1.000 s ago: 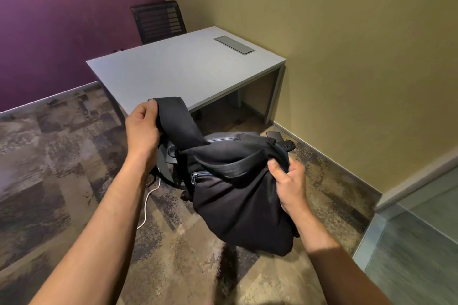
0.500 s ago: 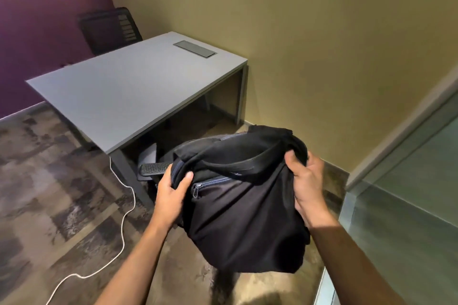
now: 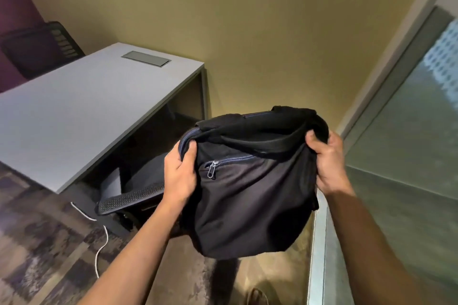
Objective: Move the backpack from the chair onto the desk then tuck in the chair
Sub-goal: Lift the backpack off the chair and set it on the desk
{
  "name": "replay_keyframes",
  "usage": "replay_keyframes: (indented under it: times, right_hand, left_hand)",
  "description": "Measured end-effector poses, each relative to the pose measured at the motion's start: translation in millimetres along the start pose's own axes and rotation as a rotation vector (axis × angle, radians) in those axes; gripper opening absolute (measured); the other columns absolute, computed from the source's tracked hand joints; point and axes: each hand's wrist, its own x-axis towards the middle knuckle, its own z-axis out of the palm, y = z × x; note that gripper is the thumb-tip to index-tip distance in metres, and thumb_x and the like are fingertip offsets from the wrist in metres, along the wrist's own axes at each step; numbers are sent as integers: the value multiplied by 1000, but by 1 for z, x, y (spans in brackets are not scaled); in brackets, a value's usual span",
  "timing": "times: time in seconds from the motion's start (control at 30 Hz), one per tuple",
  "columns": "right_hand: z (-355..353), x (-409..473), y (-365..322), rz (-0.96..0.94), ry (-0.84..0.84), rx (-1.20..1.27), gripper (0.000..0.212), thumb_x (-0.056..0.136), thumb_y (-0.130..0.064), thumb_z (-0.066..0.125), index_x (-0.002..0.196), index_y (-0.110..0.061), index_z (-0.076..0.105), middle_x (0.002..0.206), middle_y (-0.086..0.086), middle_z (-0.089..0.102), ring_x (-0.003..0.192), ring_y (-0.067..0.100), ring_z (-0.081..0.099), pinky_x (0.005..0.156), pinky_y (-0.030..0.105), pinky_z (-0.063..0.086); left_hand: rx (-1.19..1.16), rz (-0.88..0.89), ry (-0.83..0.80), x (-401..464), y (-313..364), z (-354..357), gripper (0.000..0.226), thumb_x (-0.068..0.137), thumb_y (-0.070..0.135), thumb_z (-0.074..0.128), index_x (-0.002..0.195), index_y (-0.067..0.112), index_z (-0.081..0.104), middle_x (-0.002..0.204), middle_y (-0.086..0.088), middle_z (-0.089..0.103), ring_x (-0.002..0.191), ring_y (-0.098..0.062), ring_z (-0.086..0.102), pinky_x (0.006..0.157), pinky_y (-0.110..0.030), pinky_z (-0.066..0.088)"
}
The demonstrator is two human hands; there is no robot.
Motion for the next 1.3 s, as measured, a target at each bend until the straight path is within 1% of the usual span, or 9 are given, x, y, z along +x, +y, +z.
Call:
replay_keyframes:
  times: [0.1,0.17,0.3,0.47,0.67,0.87,1.03,1.17,1.3]
  right_hand:
    - [-16,29,-12,-16,-13,-17,21,86,-10,62,93,-22,77,97,-2,77,95,15,71,83,26,55]
    - [-30,50,-17,-19,27,12,23,83,-7,62,93,-20,78,96,1,77,92,18,71,84,31,57]
    - [-70,100,-23,21,82,28,39,79,-7,63,116,2,66,113,19,69,105,34,66,97,43,52]
    - [-119,158,-35,29,-25,-23,34,76,-9,68,110,-7,69,105,7,73,101,28,69,84,36,58]
    - [-152,231,-38,2,-17,-69,26,76,-6,69,101,-15,73,98,1,75,97,23,70,79,33,58]
    - [-152,308,-21,-20,6,-115,27,74,-11,75,101,-16,74,98,3,76,98,25,71,79,33,58]
    - [-136,382,8,-5,-23,-103,24,77,-5,73,95,-20,77,93,2,77,90,22,72,74,32,58]
    - [-113,441,33,8,-2,-90,22,77,-3,71,91,-19,77,89,2,76,86,22,71,72,32,57]
    - [-83,501,62,13,-14,-100,21,77,-4,70,89,-20,76,86,0,75,84,21,70,70,31,56]
  left_hand:
    - [-54,-33,-18,27,1,35,19,96,33,52,100,28,69,89,22,73,86,8,63,79,-14,48]
    - [-86,-34,-28,44,1,63,19,96,34,52,97,29,70,89,23,73,85,7,64,77,-15,48]
    - [-128,-39,-42,77,-1,121,19,96,35,53,92,28,71,82,23,73,79,7,63,72,-15,47]
    - [-163,-89,-106,117,-12,189,27,97,36,53,78,29,72,71,20,69,71,6,60,65,-15,47]
    - [-174,-135,-141,162,-35,253,30,95,42,55,71,32,71,68,17,67,68,2,60,61,-18,48]
    - [-183,-149,-133,226,-73,295,27,92,48,58,81,29,74,77,12,71,77,-5,64,68,-25,51]
    - [-137,-158,-92,293,-111,314,34,87,57,57,82,28,74,80,10,71,80,-9,63,72,-29,53]
    - [-105,-147,-72,349,-131,323,32,90,54,55,85,29,74,85,6,72,86,-13,65,78,-35,54]
    - [-35,-111,-6,403,-146,317,31,92,56,52,87,33,73,84,11,73,83,-4,66,71,-20,52]
